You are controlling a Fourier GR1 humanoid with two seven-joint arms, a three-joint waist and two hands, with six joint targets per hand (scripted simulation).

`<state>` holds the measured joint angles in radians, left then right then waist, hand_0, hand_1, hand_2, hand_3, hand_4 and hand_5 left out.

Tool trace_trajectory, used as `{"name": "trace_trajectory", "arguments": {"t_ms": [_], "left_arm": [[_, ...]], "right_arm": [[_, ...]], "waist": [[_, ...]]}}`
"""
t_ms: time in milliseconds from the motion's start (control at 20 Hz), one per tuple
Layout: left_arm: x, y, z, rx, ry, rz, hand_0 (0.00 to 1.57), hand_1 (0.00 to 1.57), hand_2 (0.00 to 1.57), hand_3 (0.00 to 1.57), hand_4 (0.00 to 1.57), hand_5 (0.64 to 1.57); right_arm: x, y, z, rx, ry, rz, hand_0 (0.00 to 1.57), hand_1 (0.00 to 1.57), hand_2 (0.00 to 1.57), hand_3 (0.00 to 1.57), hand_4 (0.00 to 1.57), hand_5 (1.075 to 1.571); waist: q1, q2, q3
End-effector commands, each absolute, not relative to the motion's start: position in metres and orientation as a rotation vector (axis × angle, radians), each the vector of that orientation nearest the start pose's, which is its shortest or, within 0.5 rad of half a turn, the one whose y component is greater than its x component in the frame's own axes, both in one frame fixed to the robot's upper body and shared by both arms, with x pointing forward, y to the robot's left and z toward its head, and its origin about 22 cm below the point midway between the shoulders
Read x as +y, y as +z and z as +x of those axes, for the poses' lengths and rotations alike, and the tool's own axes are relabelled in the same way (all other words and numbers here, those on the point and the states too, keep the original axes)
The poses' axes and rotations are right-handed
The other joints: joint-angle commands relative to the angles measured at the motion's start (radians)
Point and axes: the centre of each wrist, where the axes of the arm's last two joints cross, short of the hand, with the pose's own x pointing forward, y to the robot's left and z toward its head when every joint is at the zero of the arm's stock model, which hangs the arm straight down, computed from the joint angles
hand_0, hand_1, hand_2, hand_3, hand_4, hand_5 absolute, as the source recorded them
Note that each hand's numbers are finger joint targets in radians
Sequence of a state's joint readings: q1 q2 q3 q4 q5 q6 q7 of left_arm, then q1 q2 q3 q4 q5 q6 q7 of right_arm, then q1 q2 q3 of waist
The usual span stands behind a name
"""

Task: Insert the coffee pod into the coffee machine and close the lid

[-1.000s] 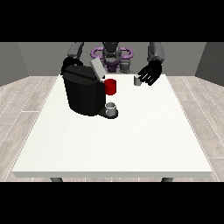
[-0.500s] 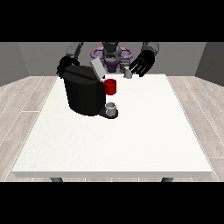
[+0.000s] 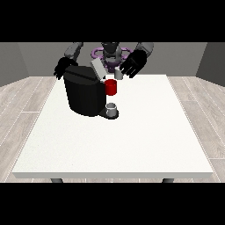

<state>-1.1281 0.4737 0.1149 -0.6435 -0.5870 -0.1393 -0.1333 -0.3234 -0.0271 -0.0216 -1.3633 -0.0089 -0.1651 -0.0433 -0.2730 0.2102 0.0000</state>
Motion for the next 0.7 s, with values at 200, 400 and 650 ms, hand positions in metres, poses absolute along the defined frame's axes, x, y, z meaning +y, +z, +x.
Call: {"name": "trace_trajectory", "arguments": {"t_ms": [200,400,650], "left_arm": [[0.275,0.242,0.46,-1.715,-0.818,0.718,1.28,1.28,1.3,1.24,0.49,1.571],[0.27,0.231,0.46,-1.666,-0.872,0.708,1.29,1.29,1.32,1.22,0.5,1.571],[0.262,0.221,0.463,-1.647,-0.825,0.729,1.27,1.27,1.3,1.22,0.51,1.571]], "right_arm": [[-0.211,0.053,0.326,-1.735,-0.034,-0.078,0.0,0.0,0.0,0.0,0.48,1.571],[-0.223,0.036,0.319,-1.696,-0.069,-0.083,0.0,0.0,0.0,0.0,0.54,1.571],[-0.213,0.037,0.31,-1.685,-0.013,-0.034,0.0,0.0,0.0,0.0,0.51,1.571]], "waist": [[-0.025,0.045,0.0],[-0.008,0.014,0.0004],[-0.068,0.009,0.0002]]}}
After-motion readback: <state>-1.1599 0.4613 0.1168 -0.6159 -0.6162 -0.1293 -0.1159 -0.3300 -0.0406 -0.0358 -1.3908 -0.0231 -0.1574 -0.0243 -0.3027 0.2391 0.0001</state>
